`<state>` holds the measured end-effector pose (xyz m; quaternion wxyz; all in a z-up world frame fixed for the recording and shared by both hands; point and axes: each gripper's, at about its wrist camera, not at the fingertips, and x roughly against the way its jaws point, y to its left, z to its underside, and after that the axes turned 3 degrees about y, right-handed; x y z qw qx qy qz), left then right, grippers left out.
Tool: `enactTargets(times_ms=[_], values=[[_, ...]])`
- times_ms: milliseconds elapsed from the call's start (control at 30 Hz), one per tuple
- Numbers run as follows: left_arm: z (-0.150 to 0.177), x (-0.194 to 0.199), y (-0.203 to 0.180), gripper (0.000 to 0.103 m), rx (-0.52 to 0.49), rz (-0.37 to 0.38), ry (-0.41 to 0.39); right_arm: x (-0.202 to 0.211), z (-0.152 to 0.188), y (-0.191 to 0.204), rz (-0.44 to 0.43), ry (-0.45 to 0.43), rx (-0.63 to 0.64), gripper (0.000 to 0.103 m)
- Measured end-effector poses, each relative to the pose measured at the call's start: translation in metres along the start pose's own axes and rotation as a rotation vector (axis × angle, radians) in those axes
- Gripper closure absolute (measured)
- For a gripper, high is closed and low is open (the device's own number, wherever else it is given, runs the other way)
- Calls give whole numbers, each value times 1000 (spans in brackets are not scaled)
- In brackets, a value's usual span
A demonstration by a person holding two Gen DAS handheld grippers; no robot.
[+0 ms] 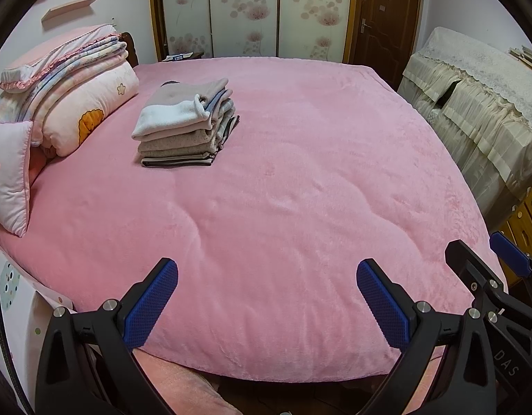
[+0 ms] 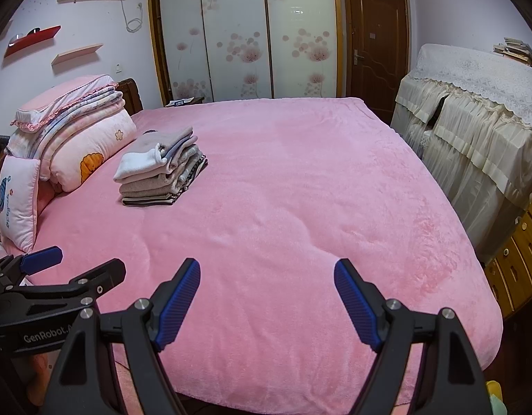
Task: Fold small clothes
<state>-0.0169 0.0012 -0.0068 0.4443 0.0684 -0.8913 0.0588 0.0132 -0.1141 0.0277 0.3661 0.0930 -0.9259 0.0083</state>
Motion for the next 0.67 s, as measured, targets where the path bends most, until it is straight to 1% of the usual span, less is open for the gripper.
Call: enactTargets(times_ms=[667], values=[[-1,-3,1,1,0,0,12,0,0,0,0,-1,1,23]])
